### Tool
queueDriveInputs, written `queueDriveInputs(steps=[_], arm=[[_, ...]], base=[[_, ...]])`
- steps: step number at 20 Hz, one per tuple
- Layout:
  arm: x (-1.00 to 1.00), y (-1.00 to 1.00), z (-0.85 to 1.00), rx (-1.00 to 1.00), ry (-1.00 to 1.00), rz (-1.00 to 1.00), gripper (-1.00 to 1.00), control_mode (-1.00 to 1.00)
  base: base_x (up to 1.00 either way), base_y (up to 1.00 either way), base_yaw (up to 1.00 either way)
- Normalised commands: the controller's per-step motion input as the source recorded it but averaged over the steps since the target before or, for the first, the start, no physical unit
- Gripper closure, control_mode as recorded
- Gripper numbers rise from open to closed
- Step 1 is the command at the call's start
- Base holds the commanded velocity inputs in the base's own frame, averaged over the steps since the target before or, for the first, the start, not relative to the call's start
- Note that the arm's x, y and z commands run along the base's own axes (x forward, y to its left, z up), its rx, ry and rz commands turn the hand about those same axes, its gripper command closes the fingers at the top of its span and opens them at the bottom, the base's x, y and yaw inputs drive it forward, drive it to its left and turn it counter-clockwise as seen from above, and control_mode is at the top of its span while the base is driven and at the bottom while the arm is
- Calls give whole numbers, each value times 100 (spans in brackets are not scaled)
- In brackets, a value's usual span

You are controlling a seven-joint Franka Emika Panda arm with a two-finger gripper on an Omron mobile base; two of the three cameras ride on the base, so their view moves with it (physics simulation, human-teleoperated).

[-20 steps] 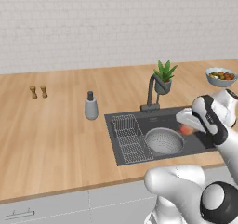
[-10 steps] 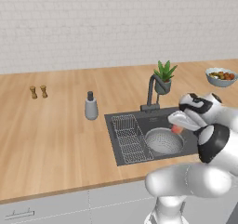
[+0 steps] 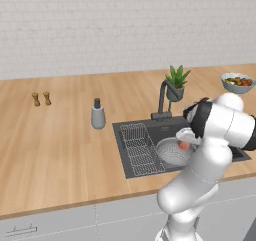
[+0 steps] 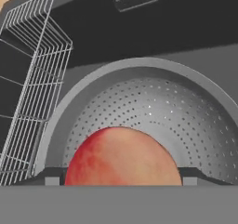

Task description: Put the colander in the sink, put the peach in the colander, and turn on the sink faucet and pour water over the colander.

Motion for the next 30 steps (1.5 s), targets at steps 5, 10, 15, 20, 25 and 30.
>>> queueDriveInputs(steps=[5,10,15,20,25,30], arm=[[7,0,-44,0,0,10,100,-100],[0,11,-24,0,0,7,100,-100],[0,33,-14,0,0,5,100,-100],[-2,41,-7,0,0,2,100,-100],[-30,29,0,-5,-2,0,100,-100],[-60,10,0,-11,-7,0,100,-100]], base=[[0,0,0],[0,0,0],[0,0,0],[0,0,0],[0,0,0],[0,0,0]])
